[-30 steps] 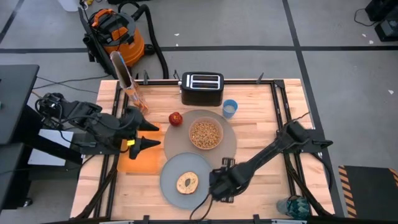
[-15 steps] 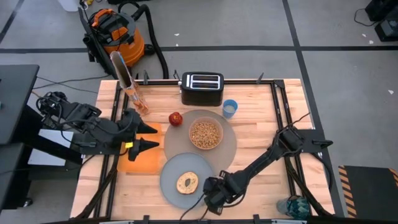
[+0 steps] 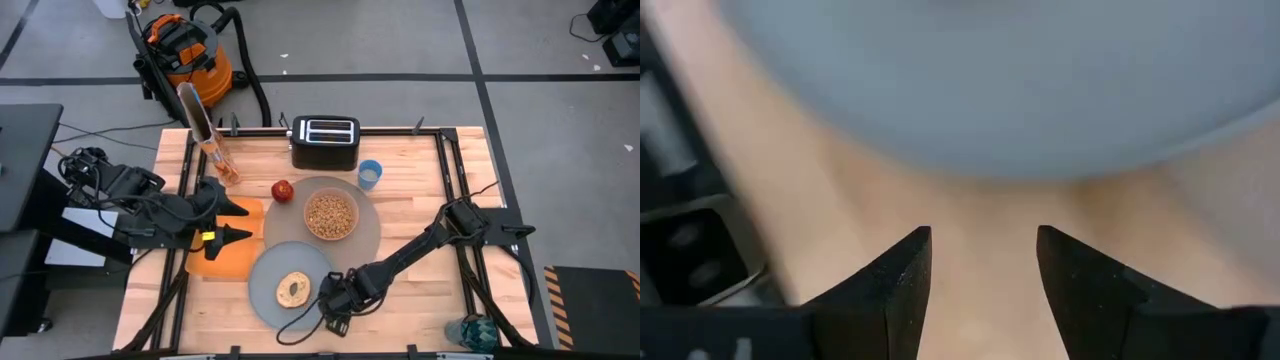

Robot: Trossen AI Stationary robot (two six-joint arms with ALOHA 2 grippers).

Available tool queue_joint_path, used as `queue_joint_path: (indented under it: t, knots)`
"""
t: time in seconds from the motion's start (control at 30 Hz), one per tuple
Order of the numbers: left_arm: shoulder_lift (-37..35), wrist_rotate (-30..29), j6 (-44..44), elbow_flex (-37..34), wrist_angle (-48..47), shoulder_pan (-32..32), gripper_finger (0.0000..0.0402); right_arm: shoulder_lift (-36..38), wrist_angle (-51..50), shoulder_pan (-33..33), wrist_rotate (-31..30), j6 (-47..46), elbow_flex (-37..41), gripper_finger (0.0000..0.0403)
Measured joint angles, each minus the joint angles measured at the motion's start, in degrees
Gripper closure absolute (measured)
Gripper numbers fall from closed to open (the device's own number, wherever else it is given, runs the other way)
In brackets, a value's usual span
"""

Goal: Arrange a breakfast setting
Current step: Adjust the light blue plate on the gray placemat

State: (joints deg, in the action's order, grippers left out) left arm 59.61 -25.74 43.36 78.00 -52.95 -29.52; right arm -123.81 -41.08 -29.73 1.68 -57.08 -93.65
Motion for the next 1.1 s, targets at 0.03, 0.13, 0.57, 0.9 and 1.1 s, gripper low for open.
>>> queue_joint_path:
  t: [0.03, 0.13, 0.57, 0.9, 1.1]
  knots:
    - [0.0, 0.0, 0.2, 0.0, 0.0, -0.1, 0.0104, 0.0, 0.8, -0.3, 1.5, -0.8, 0.0, 0.0213]
    - [0.0, 0.0, 0.4, 0.0, 0.0, -0.9, 0.0104, -0.5, 7.4, -1.3, 3.5, -5.1, 0.0, 0.0213]
    - [0.0, 0.1, 1.1, 0.0, -0.5, -3.9, 0.0104, -3.2, 13.4, 0.5, -4.7, -14.7, 0.0, 0.0213]
    - [0.0, -0.8, 1.0, 0.0, -0.6, -5.5, 0.0104, -0.2, 8.8, 2.7, -5.3, -13.6, 0.0, 0.0213]
    - [0.0, -1.7, -0.6, 0.0, -0.7, -5.6, 0.0104, 3.9, 1.7, 0.9, -2.1, -13.7, 0.0, 0.0213]
